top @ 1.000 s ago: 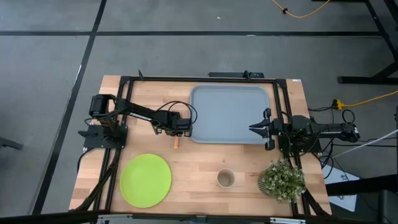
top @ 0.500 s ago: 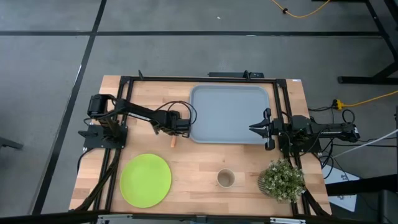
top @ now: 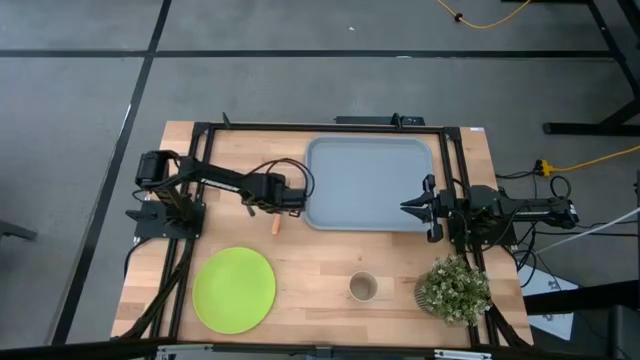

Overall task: Pick and place plate/cup/fork/spoon on tray
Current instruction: Put the light orange fork on the light blue tray

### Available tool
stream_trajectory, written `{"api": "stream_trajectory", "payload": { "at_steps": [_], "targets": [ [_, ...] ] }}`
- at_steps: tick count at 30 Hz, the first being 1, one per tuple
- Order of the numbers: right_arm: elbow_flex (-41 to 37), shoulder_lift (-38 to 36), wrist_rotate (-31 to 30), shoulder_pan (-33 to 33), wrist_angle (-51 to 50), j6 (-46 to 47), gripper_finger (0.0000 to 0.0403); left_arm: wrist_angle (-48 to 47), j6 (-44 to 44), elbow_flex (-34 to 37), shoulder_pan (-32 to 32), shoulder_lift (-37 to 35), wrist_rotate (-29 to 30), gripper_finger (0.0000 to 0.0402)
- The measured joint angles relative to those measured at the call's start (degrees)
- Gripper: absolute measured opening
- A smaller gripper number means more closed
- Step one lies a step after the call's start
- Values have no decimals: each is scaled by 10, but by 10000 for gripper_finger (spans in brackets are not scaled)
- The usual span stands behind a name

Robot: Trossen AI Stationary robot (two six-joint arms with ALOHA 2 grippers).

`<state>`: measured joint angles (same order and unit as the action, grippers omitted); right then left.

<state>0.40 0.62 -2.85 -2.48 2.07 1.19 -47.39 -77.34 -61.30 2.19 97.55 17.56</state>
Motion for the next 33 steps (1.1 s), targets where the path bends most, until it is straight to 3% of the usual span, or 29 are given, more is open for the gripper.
{"api": "stream_trajectory", "payload": {
  "at_steps": [4,12,16,22,28,33],
  "targets": [
    [0,0,0,0,0,0,51,5,6,-18,0,-2,-17,1],
    [0,0,0,0,0,0,51,5,30,-26,-7,-2,-117,0],
    [0,0,0,0,0,1,51,35,122,-26,-30,-2,-104,0],
    [0,0,0,0,0,1,51,51,145,-27,-80,-3,24,37],
    [0,0,0,0,-1,0,51,15,140,-27,-92,-3,28,109],
    [0,0,0,0,-1,0,51,2,150,-27,-85,-3,45,123]
  ]
}}
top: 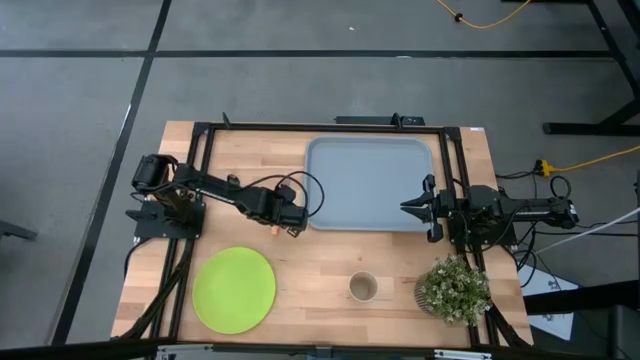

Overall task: Pick and place plate/cup/fork/spoon on tray
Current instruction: Put the light orange fork on the light blue tray

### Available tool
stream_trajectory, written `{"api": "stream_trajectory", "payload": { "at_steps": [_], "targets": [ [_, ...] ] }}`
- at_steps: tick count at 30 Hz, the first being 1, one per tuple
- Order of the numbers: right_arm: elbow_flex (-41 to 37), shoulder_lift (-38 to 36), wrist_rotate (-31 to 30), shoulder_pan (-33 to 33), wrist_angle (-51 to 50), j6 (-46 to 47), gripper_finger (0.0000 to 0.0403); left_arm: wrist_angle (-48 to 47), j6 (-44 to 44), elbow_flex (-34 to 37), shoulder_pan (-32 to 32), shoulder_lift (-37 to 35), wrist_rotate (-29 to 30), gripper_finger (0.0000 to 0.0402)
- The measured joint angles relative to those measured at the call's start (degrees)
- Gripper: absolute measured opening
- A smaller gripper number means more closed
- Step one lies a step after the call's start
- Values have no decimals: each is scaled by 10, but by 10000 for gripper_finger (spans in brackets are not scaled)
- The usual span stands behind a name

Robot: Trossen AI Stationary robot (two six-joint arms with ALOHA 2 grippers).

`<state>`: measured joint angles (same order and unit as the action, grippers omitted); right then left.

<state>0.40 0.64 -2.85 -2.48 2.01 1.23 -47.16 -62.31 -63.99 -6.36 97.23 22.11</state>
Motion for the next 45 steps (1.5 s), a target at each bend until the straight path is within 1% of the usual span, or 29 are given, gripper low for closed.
{"api": "stream_trajectory", "payload": {
  "at_steps": [4,9,13,16,21,25,29,32,34,37,42,45],
  "targets": [
    [0,0,0,0,0,0,51,18,-6,0,6,1,4,122],
    [0,0,0,0,0,0,51,87,-1,0,4,3,5,123],
    [0,0,0,0,0,0,51,112,-9,0,11,3,58,123],
    [0,0,0,0,0,0,51,96,-45,-1,31,3,67,124],
    [0,0,0,0,0,0,51,86,-61,-1,74,3,50,124],
    [0,0,0,0,0,0,51,77,-62,-1,94,4,30,124],
    [0,0,0,0,0,0,51,31,-77,0,91,23,11,124],
    [0,0,0,0,0,0,51,24,-80,0,83,53,-28,124],
    [0,1,0,0,0,0,51,35,-78,0,75,69,-41,124],
    [0,1,0,0,0,0,51,42,-81,-1,66,86,-43,124],
    [0,1,0,0,0,1,51,19,-92,-1,65,94,-55,124],
    [0,1,0,0,0,1,51,17,-92,0,63,87,-40,124]
  ]
}}
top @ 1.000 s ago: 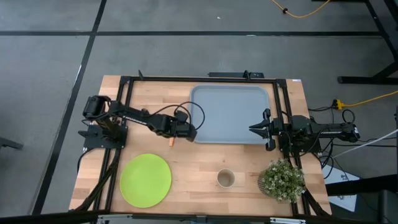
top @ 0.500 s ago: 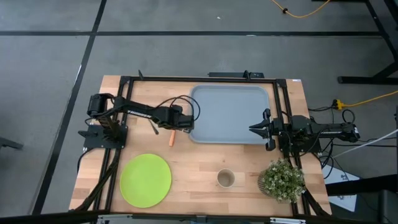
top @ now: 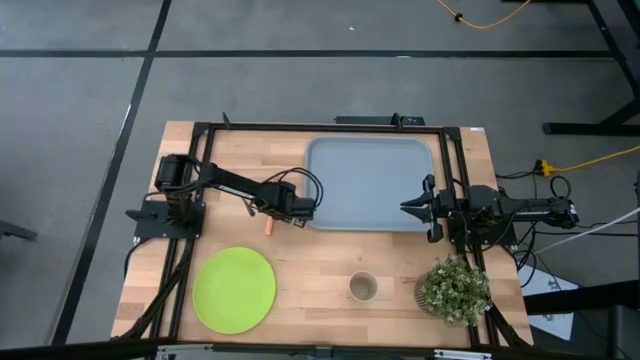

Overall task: Pick and place plate/cup/fork/spoon on tray
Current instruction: Put the light orange fork on the light blue tray

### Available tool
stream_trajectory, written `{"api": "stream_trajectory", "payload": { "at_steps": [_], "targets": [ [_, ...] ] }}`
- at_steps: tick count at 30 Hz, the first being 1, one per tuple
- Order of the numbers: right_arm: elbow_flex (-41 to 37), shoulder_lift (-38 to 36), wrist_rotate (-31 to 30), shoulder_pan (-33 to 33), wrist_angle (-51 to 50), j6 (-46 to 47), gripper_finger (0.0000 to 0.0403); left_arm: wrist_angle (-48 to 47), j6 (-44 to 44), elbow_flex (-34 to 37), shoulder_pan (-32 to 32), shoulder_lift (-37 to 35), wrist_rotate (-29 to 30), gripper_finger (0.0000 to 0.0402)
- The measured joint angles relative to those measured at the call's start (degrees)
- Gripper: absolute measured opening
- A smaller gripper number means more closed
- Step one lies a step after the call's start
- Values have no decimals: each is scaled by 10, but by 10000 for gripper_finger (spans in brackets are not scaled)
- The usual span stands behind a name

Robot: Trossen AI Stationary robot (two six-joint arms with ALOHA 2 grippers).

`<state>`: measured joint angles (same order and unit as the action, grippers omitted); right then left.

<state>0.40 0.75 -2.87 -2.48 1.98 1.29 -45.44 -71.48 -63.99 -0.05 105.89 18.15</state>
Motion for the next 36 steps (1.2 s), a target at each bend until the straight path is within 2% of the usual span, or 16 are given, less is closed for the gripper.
{"api": "stream_trajectory", "payload": {
  "at_steps": [4,9,24,27,31,36],
  "targets": [
    [0,0,0,0,0,0,51,-15,-1,-9,0,-21,18,124],
    [0,0,0,0,0,1,51,-81,-24,-7,-7,-25,-20,124],
    [0,0,1,0,0,2,51,27,-79,83,-13,-30,-73,122],
    [0,0,1,0,0,2,51,28,-94,82,-13,-29,-82,103],
    [0,0,1,0,0,1,51,13,-95,64,-15,-23,-77,50],
    [0,0,1,0,0,1,51,-17,-108,30,-15,-17,-40,50]
  ]
}}
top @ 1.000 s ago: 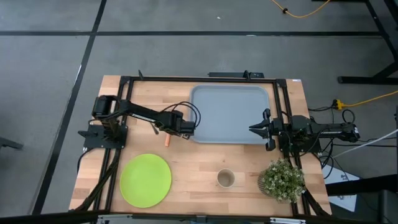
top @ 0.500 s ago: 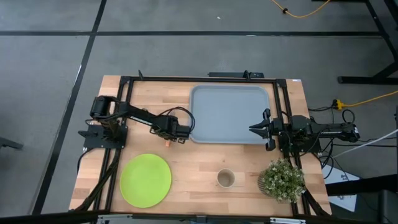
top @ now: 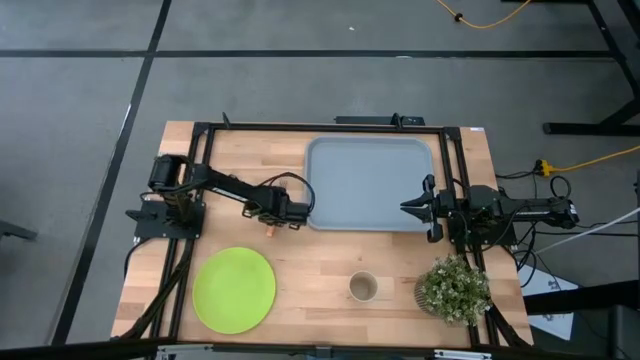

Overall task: Pick and place plate/cup/fork/spoon on tray
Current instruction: Put the light orange fork on the light blue tray

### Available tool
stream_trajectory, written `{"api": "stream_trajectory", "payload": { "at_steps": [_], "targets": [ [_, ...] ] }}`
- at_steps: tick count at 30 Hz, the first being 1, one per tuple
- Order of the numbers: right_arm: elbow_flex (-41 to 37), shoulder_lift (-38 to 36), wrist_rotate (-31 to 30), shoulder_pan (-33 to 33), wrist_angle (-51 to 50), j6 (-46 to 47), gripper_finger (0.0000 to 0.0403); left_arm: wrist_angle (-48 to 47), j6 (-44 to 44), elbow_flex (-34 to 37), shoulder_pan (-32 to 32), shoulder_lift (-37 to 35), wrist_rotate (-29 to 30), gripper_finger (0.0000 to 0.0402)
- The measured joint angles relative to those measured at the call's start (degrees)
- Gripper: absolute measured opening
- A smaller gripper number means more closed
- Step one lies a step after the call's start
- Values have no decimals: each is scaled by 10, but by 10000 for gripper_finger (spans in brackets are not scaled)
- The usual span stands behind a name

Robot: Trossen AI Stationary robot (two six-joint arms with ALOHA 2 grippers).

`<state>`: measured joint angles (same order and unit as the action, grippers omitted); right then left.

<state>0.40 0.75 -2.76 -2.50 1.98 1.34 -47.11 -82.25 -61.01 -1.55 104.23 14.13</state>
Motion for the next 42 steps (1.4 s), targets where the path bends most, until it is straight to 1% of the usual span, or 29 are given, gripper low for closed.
{"api": "stream_trajectory", "payload": {
  "at_steps": [2,7,10,12,14,16,25,30,36,39,42],
  "targets": [
    [0,0,0,0,0,0,51,-25,-3,-27,2,2,24,50],
    [0,0,0,0,0,-1,51,-27,2,-105,4,-1,99,50],
    [0,0,0,0,0,-1,51,22,25,-142,13,-1,142,50],
    [0,0,0,0,0,1,51,70,53,-150,24,-2,150,50],
    [0,0,0,0,0,4,51,131,90,-151,36,2,150,50],
    [0,0,0,0,0,16,51,165,113,-153,49,14,146,50],
    [0,0,0,0,0,29,51,184,124,-152,100,92,68,50],
    [0,0,0,0,0,29,51,208,123,-152,111,112,37,51],
    [0,0,0,0,0,29,51,242,124,-152,110,116,33,89],
    [0,0,2,0,0,29,51,241,124,-152,110,116,33,93],
    [0,0,17,0,-2,29,51,241,124,-152,111,116,33,93]
  ]
}}
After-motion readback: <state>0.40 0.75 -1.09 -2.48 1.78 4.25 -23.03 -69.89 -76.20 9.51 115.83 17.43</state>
